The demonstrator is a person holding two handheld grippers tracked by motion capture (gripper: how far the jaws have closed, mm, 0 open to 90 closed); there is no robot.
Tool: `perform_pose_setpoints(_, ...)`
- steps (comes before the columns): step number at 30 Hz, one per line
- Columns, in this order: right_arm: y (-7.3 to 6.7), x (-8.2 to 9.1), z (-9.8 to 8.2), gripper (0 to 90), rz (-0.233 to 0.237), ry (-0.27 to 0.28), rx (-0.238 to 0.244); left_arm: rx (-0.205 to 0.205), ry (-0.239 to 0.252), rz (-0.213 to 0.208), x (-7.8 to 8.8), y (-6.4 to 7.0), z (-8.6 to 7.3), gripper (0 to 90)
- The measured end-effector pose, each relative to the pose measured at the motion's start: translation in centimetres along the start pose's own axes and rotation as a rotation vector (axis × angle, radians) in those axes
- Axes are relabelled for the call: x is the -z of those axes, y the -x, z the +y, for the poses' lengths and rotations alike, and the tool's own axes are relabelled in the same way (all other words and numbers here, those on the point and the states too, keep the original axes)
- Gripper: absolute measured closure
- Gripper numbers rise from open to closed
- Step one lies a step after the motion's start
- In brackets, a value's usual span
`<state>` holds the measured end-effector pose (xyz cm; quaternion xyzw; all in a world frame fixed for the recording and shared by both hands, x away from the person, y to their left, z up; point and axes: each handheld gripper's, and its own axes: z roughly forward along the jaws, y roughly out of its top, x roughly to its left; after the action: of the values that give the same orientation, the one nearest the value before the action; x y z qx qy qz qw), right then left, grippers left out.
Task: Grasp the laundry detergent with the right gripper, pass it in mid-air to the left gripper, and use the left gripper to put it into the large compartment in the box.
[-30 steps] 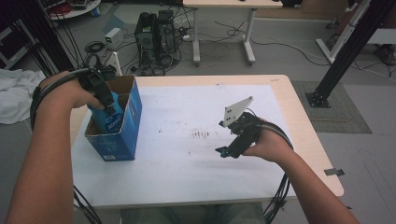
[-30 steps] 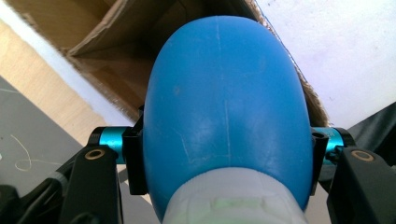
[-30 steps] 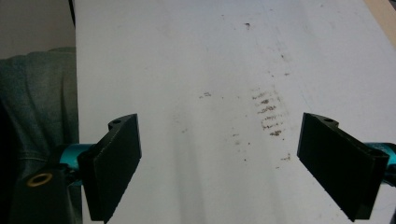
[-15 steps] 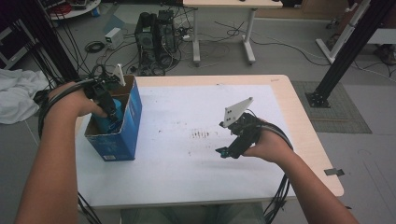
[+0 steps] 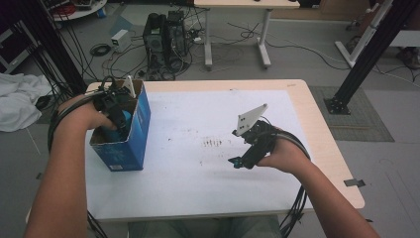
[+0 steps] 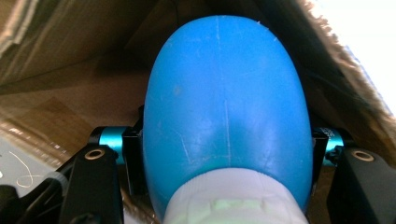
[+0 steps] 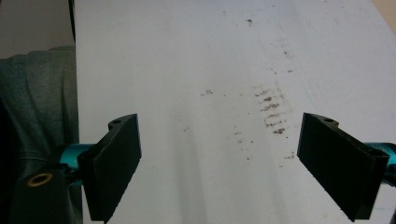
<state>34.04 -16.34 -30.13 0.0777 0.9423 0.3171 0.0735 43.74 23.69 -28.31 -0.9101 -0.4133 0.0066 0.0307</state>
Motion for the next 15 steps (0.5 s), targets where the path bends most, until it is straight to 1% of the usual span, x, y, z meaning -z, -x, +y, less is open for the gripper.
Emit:
perform_pose_setpoints(2,0.0,-0.03,0.0,12.9,0.0,0.001,0.0,-0.016,-0.02,0.001,-0.18,-0.14,0.02,38.2)
perform_pose_setpoints(3,0.03,-0.06,0.0,12.9,0.003,0.002,0.004,-0.013,-0.021,-0.003,-0.31,-0.15,0.01,38.3)
perform_pose_setpoints(5,0.03,-0.03,-0.03,12.9,0.001,-0.002,-0.001,-0.012,-0.007,0.003,-0.65,-0.15,-0.03,38.3)
perform_pose_setpoints(6,0.11,-0.07,-0.05,12.9,0.002,0.001,0.007,-0.016,-0.004,0.003,-0.58,-0.18,-0.06,38.3)
perform_pose_setpoints(7,0.09,-0.07,-0.06,12.9,-0.001,-0.002,0.0,-0.007,-0.003,-0.005,-0.56,-0.12,-0.07,38.3)
perform_pose_setpoints(8,0.12,-0.1,-0.08,12.9,0.002,-0.004,0.0,-0.014,-0.004,0.0,-0.6,-0.09,-0.05,38.3)
perform_pose_setpoints(10,0.16,-0.17,-0.09,12.9,0.003,-0.004,0.006,-0.013,0.007,0.003,-0.64,-0.03,-0.08,38.3)
perform_pose_setpoints(11,0.14,-0.18,-0.09,12.9,0.004,-0.007,0.001,-0.018,0.008,0.007,-0.63,-0.04,-0.09,38.3)
perform_pose_setpoints(13,0.16,-0.26,-0.06,12.9,0.003,-0.005,0.0,-0.009,0.02,0.005,-0.7,0.03,-0.17,38.3)
perform_pose_setpoints(14,0.18,-0.3,-0.05,12.9,0.004,-0.001,0.002,-0.022,0.014,0.007,-0.67,-0.02,-0.2,38.3)
perform_pose_setpoints(15,0.16,-0.3,-0.03,12.9,0.003,-0.002,-0.002,-0.021,0.017,0.007,-0.67,0.0,-0.24,38.2)
